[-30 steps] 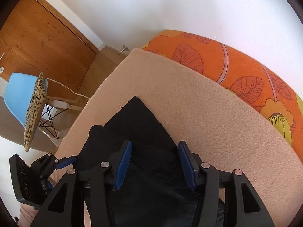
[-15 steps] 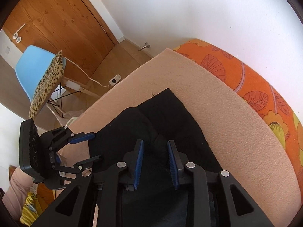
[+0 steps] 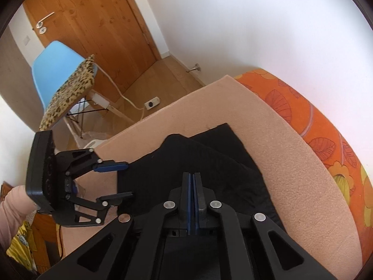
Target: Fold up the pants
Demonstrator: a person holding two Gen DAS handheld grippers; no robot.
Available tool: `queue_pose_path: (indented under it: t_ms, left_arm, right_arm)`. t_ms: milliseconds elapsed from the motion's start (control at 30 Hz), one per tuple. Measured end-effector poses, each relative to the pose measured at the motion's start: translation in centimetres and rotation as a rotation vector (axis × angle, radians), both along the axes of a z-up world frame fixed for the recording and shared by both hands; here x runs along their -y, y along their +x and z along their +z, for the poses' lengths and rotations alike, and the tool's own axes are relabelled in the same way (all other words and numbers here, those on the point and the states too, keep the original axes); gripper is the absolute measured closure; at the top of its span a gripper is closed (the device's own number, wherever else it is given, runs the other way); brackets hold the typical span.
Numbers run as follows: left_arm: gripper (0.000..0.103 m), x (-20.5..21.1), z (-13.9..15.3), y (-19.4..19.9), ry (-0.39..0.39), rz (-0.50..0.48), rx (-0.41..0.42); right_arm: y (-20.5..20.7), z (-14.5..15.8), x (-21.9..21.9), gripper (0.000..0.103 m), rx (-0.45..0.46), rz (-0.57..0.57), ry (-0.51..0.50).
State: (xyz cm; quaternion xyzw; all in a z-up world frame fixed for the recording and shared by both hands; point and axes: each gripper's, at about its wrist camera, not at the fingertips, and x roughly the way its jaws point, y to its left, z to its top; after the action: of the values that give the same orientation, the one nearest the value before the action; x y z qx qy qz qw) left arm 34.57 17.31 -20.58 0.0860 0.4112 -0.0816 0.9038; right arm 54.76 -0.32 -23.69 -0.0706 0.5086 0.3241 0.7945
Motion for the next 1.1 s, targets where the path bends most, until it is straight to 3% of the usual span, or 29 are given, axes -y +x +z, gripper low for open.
queue_pose_path:
  t_ms: [67,233,267,300,367,400,600,733,933,1100]
  left_arm:
    - [0.059,0.0,0.0,0.0,0.000,0.000,0.001]
    - [0.059,0.0,0.0,0.0,-0.004,-0.004,-0.001]
    - [0.059,0.0,0.0,0.0,-0.005,-0.003,0.000]
    - [0.059,0.0,0.0,0.0,-0.005,-0.003,0.001]
    - [0.059,0.0,0.0,0.0,-0.004,-0.003,0.002]
    - [0.059,0.0,0.0,0.0,-0.004,-0.003,0.002]
    - [0.059,0.0,0.0,0.0,-0.005,-0.002,0.003]
    - [0.059,0.0,0.0,0.0,-0.002,-0.001,0.002]
    - [0.059,-0.1,0.1,-0.1,-0.005,-0.009,-0.015]
    - [0.059,-0.2,0.0,-0.3,-0.002,-0.002,-0.015]
  right_arm:
    - [1.3,-0.3,1.3,0.052,0.002,-0.077,0.017]
    - [3.3,-2.3,2.1,0.052,-0.055,-0.109,-0.015]
    - [3.3,-2.6,2.0,0.056,-0.071,-0.104,-0.012]
    - [3.1,-2.8,1.9,0.074,-0.084,-0.092,0.001]
    - [2.2,-2.5,1.5,0.091,-0.073,-0.063,0.016]
    - [1.2,-2.0,1.2,0.094,-0.045,-0.037,0.014]
    - [-6.5,2.7,1.1,0.096,0.221,0.140,0.012]
    - [-8.4,2.7,0.6,0.097,0.366,0.179,-0.103]
    - [-8.9,-0.5,-0.7,0.091,0.193,0.328,-0.107]
    - [-8.8,-2.8,0.5,0.067,-0.008,0.332,-0.029]
